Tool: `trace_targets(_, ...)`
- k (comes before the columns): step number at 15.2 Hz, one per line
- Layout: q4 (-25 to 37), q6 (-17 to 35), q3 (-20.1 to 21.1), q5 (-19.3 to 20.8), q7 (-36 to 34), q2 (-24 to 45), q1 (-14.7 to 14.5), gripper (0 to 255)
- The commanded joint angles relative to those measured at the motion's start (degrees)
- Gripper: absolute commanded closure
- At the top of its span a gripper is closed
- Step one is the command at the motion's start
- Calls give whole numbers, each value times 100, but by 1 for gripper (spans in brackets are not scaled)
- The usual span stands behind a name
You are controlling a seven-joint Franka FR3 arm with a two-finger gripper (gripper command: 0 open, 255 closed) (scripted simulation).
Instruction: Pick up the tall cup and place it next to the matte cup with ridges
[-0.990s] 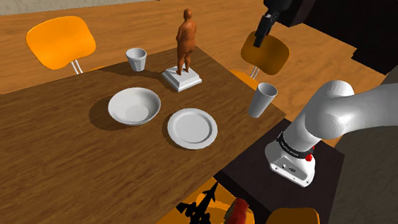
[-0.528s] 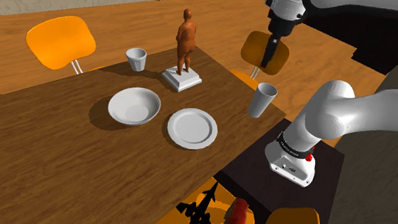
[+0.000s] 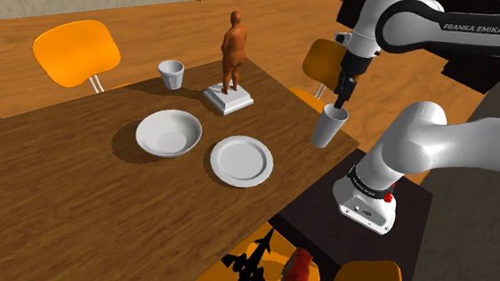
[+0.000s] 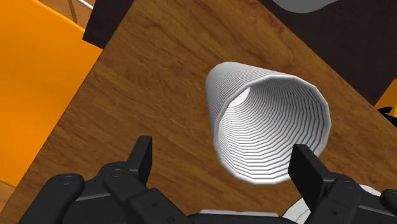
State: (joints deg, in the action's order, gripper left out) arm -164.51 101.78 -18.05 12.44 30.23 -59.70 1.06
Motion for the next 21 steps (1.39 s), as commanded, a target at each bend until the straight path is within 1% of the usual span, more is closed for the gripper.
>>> trace_targets(1,-192,113,-135,102,135,-51,72,0)
trace_targets(7,-660,666,-271,258,135,48,157,0)
trace_targets(15,-659,664,-270,257,135,48,157,0)
trace_targets(16,-659,664,-270,257,135,48,157,255)
trace_targets(21,-659,664,-270,257,135,48,156,255)
